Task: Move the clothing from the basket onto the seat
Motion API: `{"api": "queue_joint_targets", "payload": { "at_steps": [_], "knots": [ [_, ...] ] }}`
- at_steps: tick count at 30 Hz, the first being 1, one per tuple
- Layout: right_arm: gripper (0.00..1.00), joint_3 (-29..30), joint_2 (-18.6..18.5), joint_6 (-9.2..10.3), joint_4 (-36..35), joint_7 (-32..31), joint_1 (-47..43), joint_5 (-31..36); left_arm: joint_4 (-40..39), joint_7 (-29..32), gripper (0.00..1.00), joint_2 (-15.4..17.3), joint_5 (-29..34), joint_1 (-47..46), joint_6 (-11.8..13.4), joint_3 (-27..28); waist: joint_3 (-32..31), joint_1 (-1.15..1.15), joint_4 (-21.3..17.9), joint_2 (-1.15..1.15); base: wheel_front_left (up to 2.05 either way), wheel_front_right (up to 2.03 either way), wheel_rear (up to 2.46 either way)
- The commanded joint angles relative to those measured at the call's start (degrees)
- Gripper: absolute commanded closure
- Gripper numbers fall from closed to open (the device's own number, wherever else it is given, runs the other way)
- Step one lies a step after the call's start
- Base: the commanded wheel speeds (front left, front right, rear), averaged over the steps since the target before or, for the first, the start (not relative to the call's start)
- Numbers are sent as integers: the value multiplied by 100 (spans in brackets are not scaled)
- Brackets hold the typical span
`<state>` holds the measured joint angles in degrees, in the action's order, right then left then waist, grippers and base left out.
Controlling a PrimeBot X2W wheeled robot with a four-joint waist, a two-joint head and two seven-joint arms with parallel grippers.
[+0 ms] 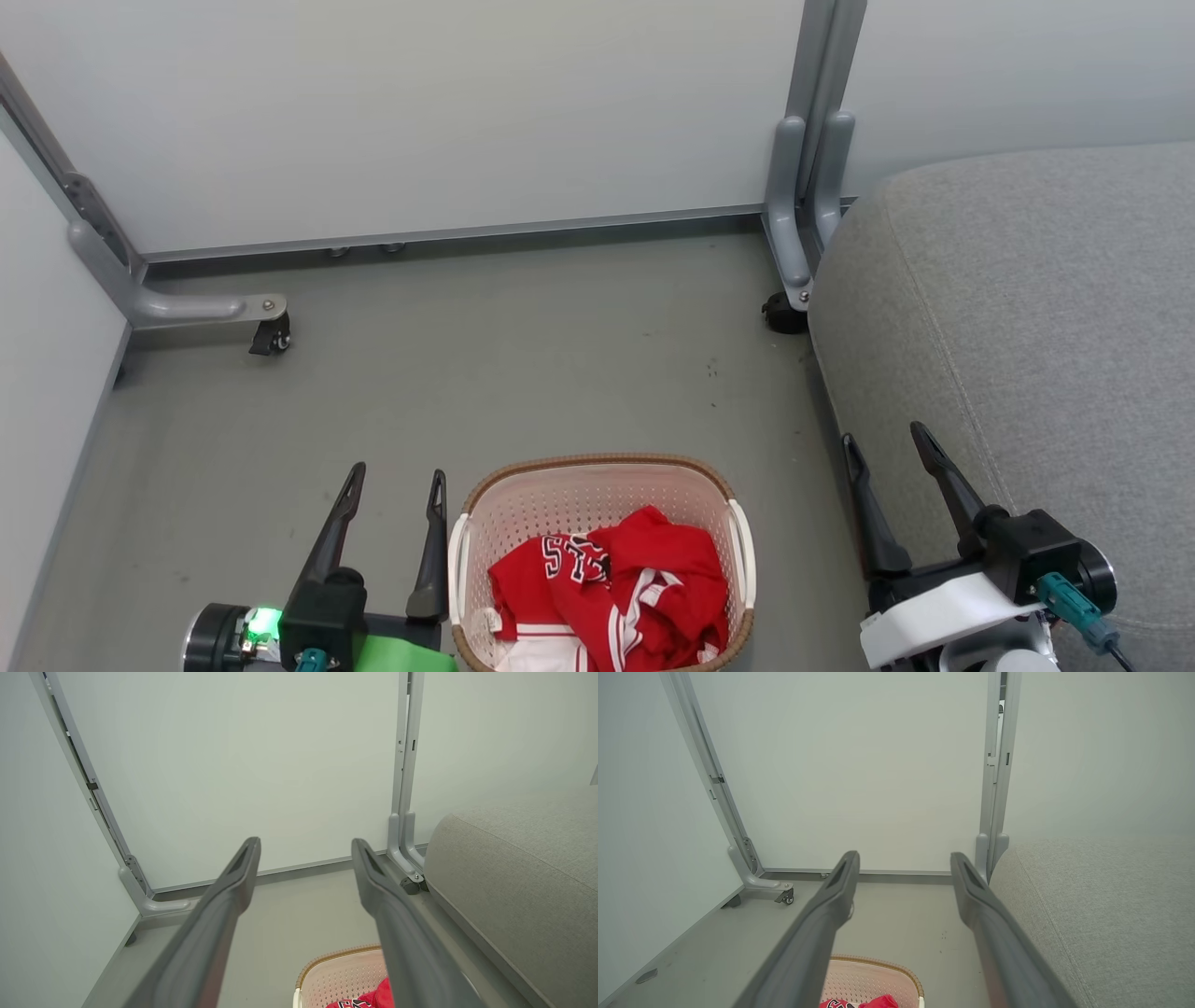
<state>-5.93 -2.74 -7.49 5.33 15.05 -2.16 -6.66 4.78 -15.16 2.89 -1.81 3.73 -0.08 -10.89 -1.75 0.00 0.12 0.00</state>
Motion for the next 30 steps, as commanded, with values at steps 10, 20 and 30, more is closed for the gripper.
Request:
{"api": "queue_joint_targets", "payload": {
  "at_steps": [10, 20, 30],
  "knots": [
    [0, -20, -27, 0, 36, 19, -57, 89, 405, 1, 0, 4, 81, -51, -139, -116, 294, 0, -156, 0, 0, 0, 0],
    [0, 192, -24, 0, -236, 18, 759, 239, 1183, 2, 0, 32, 86, -1372, -498, -385, 2037, 0, -402, 0, 0, 0, 0],
    [0, 322, -21, 0, -482, 19, 1506, 252, 2385, 1, 0, 536, 425, -3145, -725, -1216, 3589, 0, -546, 0, 0, 0, 0]
  ]
}}
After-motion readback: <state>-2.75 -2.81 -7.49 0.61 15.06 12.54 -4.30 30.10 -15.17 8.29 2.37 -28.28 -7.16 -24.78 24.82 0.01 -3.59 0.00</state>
